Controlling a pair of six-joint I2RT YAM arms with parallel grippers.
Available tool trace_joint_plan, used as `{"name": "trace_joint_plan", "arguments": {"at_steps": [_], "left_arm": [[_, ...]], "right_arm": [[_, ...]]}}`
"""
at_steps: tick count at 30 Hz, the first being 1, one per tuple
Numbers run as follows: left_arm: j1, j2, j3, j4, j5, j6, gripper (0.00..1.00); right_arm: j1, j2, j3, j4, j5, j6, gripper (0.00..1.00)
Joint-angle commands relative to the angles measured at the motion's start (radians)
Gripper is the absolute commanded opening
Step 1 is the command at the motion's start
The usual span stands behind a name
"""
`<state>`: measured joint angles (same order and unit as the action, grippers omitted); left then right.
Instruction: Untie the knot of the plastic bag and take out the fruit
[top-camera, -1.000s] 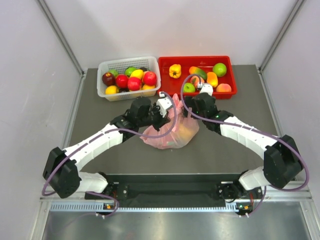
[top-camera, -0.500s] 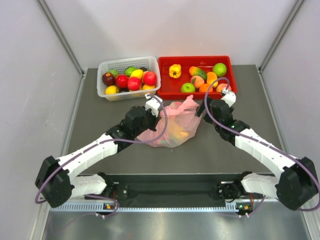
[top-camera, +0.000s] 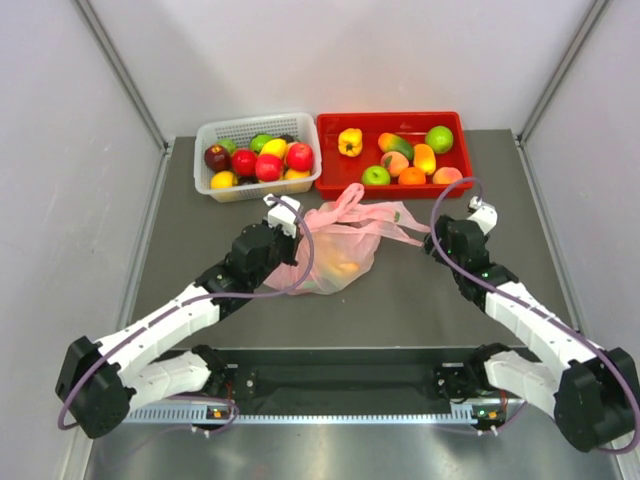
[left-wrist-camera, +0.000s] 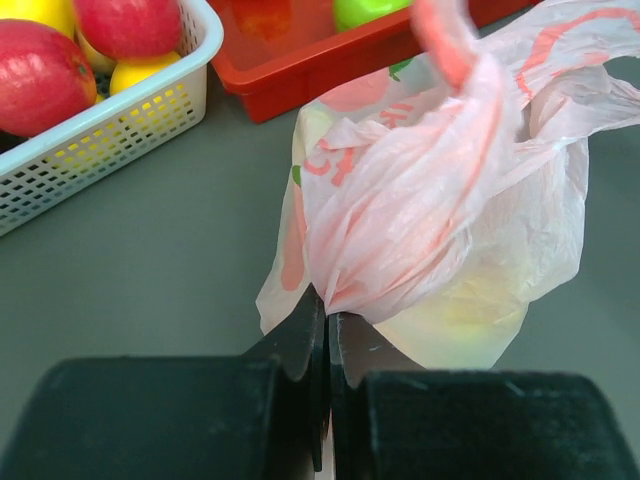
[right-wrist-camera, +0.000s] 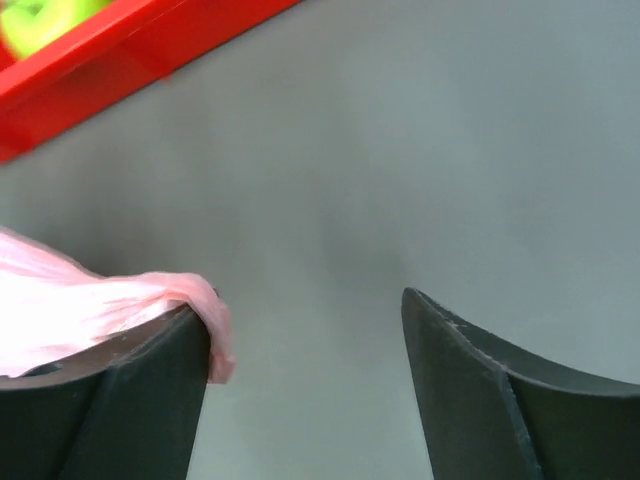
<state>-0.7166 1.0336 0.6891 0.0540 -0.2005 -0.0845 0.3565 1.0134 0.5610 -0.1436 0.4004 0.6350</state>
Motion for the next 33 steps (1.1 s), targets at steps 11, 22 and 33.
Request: {"name": "trace_joint_plan", "arguments": {"at_steps": [11,22,33], "left_arm": [[0.009,-0.049,-0.01,0.121,-0.082,-0.027,0.0],[0.022,0.155,0.091,0.301,-0.296,-0.024,0.0],[0.108,0.486,0.32,0.7,-0.295,0.075,0.0]], "right_arm": [[-0.013,-0.251,-0.003,0.053,-0.239,-0.159,0.02],[-0.033,-0.247,0.239,-0.004,-0.123,-0.244,0.0],[-0.146,0.027,0.534,0.049,-0.189,-0.276,0.0]]}}
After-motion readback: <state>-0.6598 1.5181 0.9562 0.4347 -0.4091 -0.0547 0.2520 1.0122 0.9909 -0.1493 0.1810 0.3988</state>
